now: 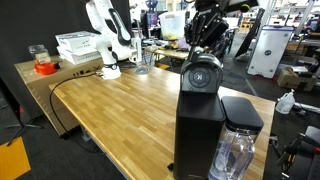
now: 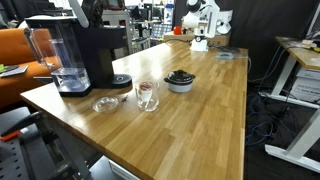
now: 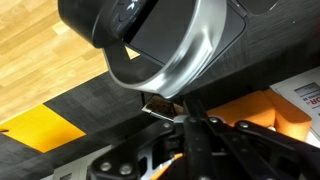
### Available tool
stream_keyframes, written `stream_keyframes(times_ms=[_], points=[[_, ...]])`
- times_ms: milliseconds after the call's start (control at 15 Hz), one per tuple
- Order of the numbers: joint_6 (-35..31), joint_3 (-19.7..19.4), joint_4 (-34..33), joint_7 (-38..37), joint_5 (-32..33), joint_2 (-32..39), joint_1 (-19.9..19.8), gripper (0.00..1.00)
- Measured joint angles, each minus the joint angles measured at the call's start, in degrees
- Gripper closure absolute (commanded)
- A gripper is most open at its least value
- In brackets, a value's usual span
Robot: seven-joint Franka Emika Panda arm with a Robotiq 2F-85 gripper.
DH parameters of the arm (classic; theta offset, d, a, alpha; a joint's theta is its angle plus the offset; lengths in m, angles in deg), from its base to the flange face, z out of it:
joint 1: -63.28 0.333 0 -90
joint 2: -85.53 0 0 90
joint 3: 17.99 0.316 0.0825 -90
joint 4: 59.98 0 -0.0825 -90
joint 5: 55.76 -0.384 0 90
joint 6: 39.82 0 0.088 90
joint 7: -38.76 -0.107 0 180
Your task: Close the top compartment of the coffee maker.
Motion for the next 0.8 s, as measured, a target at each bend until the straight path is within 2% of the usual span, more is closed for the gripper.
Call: stream_keyframes(times_ms=[800], points=[[-0.04,1.26,-0.04,-7.67,8.11,-0.58,0.14,1.00]])
